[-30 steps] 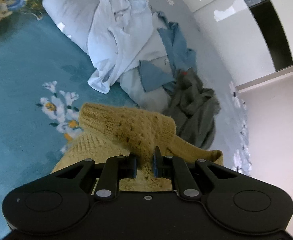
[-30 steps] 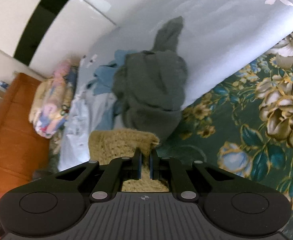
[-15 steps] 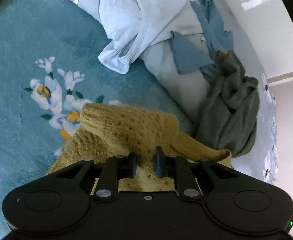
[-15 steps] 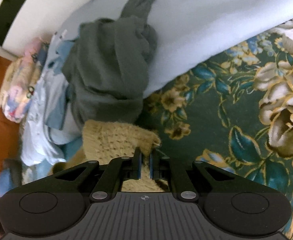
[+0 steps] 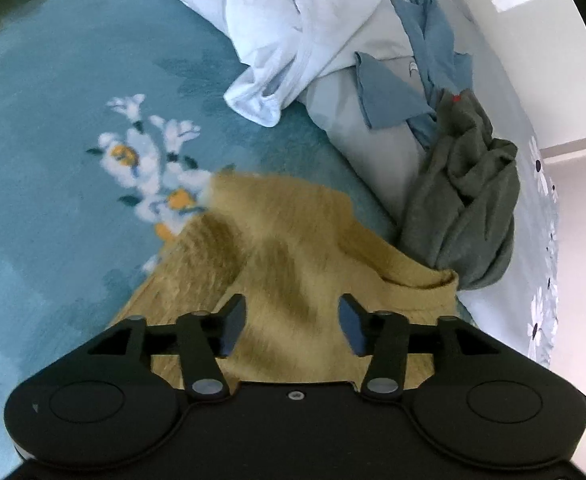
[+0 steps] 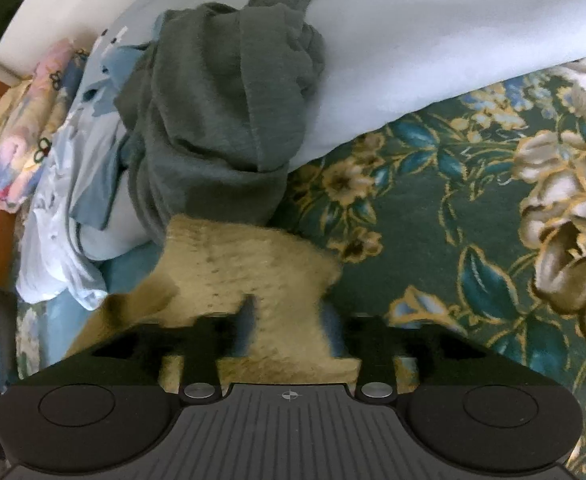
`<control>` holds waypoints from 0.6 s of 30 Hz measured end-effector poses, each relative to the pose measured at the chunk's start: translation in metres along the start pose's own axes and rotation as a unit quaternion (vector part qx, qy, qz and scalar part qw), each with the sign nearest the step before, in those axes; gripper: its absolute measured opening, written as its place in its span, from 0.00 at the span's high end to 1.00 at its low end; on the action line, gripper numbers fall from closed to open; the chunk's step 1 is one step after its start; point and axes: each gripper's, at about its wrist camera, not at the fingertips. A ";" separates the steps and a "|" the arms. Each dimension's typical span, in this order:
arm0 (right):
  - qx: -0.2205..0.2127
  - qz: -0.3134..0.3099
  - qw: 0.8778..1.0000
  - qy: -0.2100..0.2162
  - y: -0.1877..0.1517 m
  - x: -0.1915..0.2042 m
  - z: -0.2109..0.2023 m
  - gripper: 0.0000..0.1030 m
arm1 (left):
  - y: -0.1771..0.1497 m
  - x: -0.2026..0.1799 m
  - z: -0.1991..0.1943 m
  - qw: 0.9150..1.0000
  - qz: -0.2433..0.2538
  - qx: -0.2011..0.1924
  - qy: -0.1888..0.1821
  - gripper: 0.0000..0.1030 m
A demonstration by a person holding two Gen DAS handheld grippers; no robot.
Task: Fold clothes
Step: 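Open both grippers and smooth the yellow sweater flat on the bedspread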
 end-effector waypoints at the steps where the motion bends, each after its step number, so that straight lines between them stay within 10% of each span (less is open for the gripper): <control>1: -0.003 0.000 1.000 0.000 -0.001 0.002 -0.005 0.46 | -0.001 0.002 -0.008 1.000 -0.004 -0.002 -0.003 0.44; 12: -0.051 0.008 0.999 -0.017 -0.030 0.034 -0.085 0.06 | -0.018 0.033 -0.098 0.997 -0.015 -0.029 -0.069 0.10; 18: -0.076 -0.011 0.997 -0.028 -0.076 0.071 -0.142 0.02 | -0.033 0.065 -0.160 0.990 0.013 -0.054 -0.127 0.02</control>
Point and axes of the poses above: each gripper's, at about its wrist camera, not at the fingertips, and z roughly the way its jaws point, x to its left, y to its top, and after that the axes turned 10 degrees about -x, right-handed
